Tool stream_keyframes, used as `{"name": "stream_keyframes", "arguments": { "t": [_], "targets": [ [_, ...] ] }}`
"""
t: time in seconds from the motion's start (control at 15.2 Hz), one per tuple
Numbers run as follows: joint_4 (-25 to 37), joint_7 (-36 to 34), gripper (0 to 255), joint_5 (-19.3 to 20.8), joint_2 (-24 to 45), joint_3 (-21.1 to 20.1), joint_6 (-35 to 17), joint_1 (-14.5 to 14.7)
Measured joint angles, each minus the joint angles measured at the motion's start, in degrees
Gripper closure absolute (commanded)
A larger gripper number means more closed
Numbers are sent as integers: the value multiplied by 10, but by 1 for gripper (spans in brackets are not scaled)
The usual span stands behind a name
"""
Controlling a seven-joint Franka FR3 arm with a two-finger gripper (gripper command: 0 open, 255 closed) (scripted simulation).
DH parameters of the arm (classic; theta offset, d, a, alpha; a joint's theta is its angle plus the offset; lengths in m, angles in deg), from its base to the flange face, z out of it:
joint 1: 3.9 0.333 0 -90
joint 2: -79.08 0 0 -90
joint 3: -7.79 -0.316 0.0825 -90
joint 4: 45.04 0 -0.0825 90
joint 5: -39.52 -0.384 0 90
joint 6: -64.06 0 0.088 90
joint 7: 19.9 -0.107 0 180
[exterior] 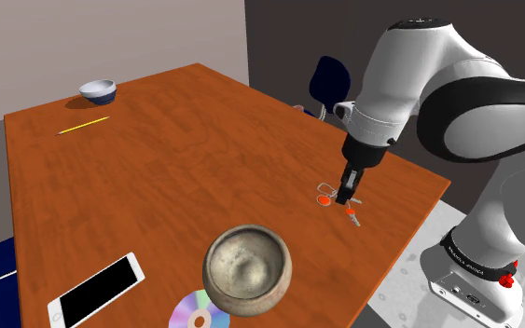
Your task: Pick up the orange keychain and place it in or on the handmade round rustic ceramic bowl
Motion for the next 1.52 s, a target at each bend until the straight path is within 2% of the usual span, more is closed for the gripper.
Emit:
{"name": "stream_keyframes", "arguments": {
  "t": [1.12, 1.52],
  "targets": [
    [112, -7, 255, 31, -32, 32, 144, -12],
    [188, -68, 255, 15, 50, -31, 127, -10]
  ]
}}
